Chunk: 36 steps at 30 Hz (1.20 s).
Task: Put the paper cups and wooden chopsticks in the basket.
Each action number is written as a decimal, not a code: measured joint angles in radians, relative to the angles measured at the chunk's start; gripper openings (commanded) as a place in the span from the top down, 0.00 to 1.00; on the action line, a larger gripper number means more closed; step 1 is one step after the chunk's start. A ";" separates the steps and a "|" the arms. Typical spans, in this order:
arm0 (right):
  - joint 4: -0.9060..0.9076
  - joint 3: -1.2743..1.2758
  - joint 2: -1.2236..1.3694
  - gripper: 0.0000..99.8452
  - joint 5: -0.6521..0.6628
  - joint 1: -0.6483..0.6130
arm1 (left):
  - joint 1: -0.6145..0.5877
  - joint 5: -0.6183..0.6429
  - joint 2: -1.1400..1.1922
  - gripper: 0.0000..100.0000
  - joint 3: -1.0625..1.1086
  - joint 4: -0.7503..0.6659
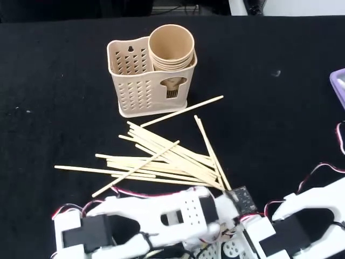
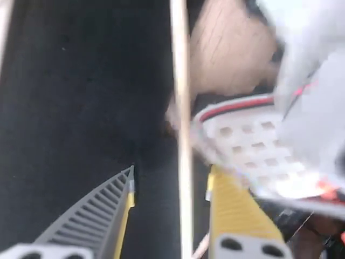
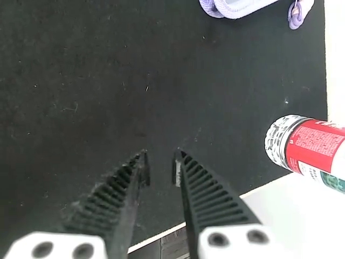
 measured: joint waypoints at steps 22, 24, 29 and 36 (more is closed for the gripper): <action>0.071 0.071 0.000 0.91 0.028 -0.138 | -0.397 -0.107 -0.684 0.76 0.362 0.025; 0.071 0.071 0.000 0.91 0.028 -0.172 | -0.367 -0.118 -0.703 0.76 0.364 0.064; 0.071 0.071 0.000 0.91 0.015 -0.215 | -0.175 -0.123 -0.717 0.76 0.387 0.114; 0.071 0.071 0.005 0.91 0.012 -0.215 | -0.078 -0.123 -0.717 0.76 0.505 0.011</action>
